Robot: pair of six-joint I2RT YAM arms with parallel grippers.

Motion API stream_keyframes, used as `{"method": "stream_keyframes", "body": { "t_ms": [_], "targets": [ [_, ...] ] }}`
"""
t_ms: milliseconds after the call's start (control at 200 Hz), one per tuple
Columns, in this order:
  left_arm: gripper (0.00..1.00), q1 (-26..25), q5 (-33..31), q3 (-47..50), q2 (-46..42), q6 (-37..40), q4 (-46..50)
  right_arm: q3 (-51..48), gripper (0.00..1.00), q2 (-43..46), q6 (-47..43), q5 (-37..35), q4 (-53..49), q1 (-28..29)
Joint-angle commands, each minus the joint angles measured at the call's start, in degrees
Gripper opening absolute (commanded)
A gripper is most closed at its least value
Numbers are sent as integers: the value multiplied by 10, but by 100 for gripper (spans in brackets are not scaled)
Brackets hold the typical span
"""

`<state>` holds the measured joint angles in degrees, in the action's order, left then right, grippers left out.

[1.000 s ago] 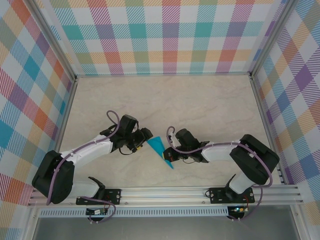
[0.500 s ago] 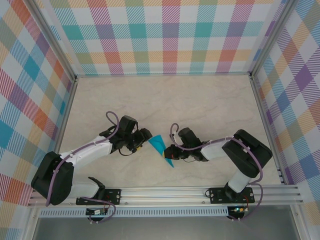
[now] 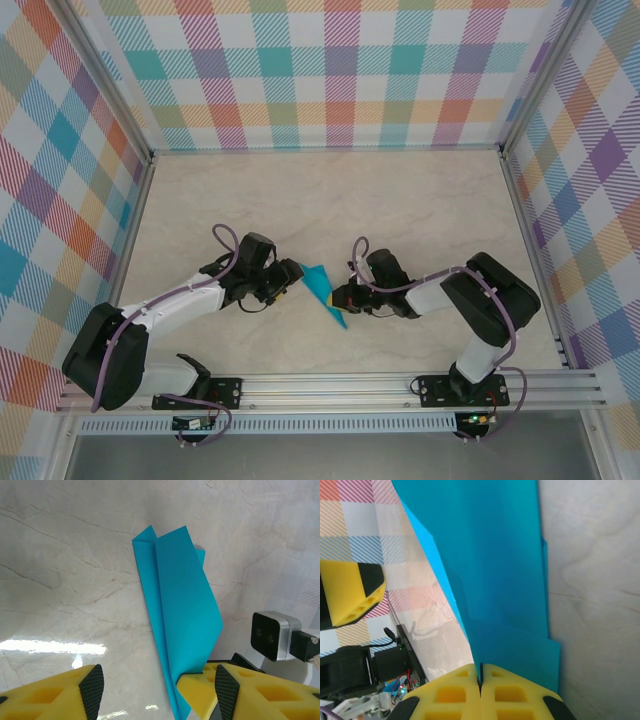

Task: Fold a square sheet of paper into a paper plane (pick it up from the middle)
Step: Fold the wing for the fifth time at the center of the table.

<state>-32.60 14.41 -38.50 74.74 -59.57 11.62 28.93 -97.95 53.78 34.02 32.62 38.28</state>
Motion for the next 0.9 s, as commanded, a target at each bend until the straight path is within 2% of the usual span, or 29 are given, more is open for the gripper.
{"method": "stream_keyframes", "body": {
  "t_ms": [0,135,335,585,895],
  "targets": [
    [62,-6,-1,6,-8,-3,-15,-9,1,-14,39,30,45,-9],
    [61,-9,4,8,1,-4,-25,-27,1,-30,88,50,112,-29],
    [57,-14,21,8,9,6,-58,-34,1,-62,129,79,156,-48],
    [47,-30,43,6,37,9,-130,-32,1,-68,148,100,138,-68],
    [47,-62,53,-21,122,7,-234,-20,1,-63,124,96,84,-69]
  ]
}}
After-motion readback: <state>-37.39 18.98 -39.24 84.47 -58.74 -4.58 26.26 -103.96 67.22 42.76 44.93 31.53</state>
